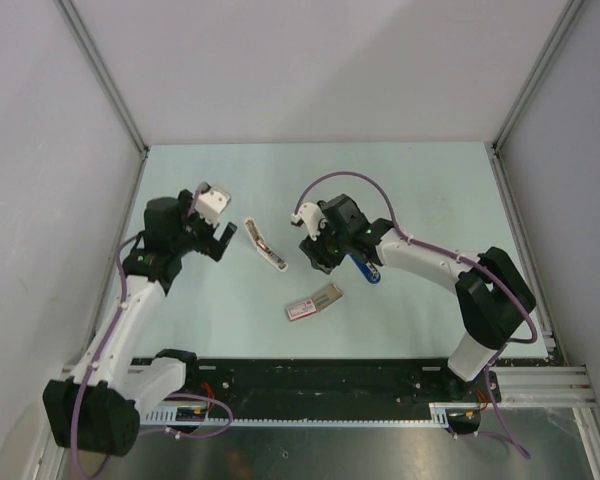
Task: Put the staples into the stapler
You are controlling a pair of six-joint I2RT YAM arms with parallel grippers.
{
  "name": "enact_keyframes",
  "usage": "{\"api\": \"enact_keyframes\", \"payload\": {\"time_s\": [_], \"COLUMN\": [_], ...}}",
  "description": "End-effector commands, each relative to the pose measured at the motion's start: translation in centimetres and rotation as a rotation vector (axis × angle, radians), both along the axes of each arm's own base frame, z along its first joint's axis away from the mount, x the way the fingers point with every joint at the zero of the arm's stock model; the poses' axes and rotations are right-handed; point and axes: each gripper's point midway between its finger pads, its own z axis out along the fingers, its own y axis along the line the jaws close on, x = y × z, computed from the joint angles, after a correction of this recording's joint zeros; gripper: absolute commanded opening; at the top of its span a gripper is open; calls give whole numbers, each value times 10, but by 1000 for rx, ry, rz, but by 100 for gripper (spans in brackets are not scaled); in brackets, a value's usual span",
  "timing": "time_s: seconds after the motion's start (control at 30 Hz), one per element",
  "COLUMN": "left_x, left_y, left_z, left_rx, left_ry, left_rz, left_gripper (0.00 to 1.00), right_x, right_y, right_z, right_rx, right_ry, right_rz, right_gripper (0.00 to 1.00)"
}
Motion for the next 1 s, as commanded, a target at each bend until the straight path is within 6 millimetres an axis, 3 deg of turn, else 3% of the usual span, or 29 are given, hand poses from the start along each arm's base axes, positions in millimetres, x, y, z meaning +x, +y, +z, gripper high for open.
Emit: {"api": "enact_keyframes", "payload": {"time_s": [0.0, 0.3, 0.5, 0.7, 0.97], "left_x": [30, 85, 115, 126, 126], "left_y": [-1, 2, 7, 4, -2], "left_z": [19, 5, -28, -57, -68], "left_rx": [-119, -289, -317, -339, -367], "left_ry": [25, 171, 267, 349, 381], "left_rz": [57, 155, 238, 260, 247], "left_gripper": [99, 100, 99, 99, 99], "right_x": [22, 34, 33, 33, 39], "right_y": [43, 102, 123, 132, 128], "right_z": [37, 29, 19, -4, -26], "right_rx": [140, 189, 171, 116, 69], "right_ry": [-102, -42, 9, 31, 35], "right_rz": [26, 5, 9, -13, -39], "right_gripper": [51, 48, 47, 47, 46]}}
